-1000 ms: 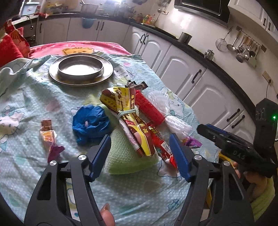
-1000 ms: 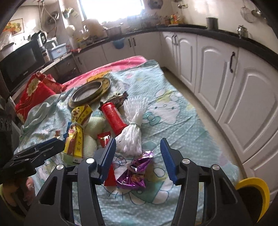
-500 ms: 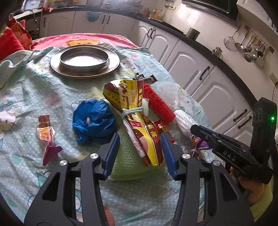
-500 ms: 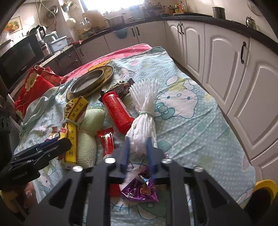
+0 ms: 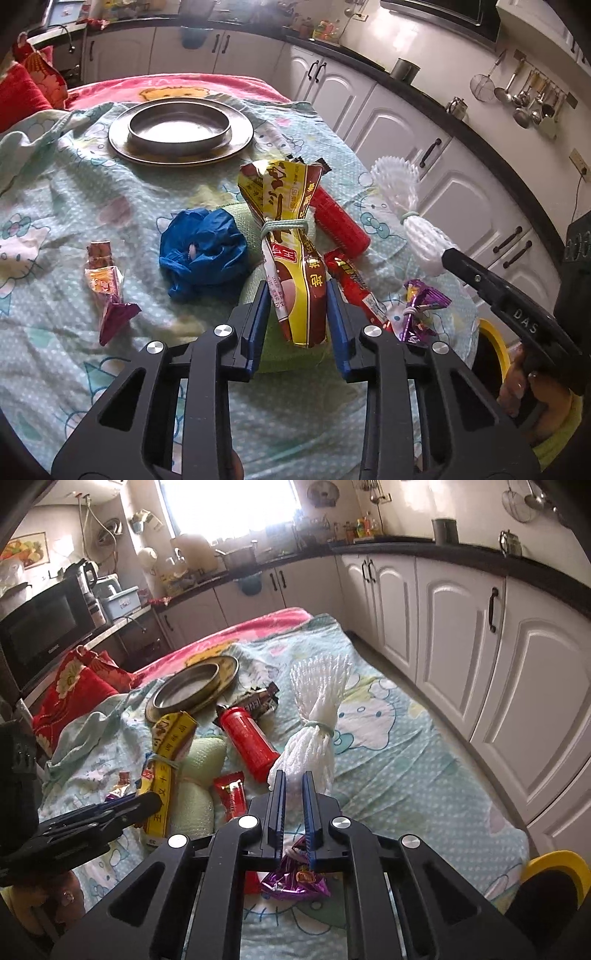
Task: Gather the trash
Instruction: 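Carry the snack wrapper with the left tool while the right tool carries the mesh net to the bin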
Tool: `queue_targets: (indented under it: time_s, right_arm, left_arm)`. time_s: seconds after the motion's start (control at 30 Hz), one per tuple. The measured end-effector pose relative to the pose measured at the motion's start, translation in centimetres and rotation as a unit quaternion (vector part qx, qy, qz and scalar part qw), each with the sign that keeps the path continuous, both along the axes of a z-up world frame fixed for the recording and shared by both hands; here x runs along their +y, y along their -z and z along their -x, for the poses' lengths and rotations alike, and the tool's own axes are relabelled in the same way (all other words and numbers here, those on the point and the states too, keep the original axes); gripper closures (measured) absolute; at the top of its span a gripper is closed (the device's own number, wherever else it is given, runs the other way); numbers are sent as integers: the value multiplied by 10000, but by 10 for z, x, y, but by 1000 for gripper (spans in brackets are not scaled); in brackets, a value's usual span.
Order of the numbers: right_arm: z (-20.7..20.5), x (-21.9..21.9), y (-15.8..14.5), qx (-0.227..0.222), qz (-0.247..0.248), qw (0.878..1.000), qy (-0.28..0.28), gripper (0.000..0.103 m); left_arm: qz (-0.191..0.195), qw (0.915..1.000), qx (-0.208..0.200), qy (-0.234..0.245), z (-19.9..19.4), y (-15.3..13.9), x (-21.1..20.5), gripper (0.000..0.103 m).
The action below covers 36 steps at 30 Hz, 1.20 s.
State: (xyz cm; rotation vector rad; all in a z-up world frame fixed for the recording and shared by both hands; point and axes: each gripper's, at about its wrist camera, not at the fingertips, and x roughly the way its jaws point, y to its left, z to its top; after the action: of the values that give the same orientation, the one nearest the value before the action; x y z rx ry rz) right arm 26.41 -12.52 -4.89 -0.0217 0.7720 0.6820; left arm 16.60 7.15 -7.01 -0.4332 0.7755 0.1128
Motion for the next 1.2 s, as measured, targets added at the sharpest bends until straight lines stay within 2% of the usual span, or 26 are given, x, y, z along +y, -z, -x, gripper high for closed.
queue_targets:
  time_s: [0.5,0.97,1.2]
  right_arm:
    - [35,-29,-24,-235,-208,9995,54,94]
    - [72,-74,-49,-640,-236,9971,338,94]
    - [80,-101,-56,-690,-301,9954,586,94]
  left_arm:
    - [-185,9985,-456,243,15,-31,-17,80]
    - [-321,9945,-725,689,25,-54,-53,80]
    - [-403,9917,-815,904,28,-61,-70,80]
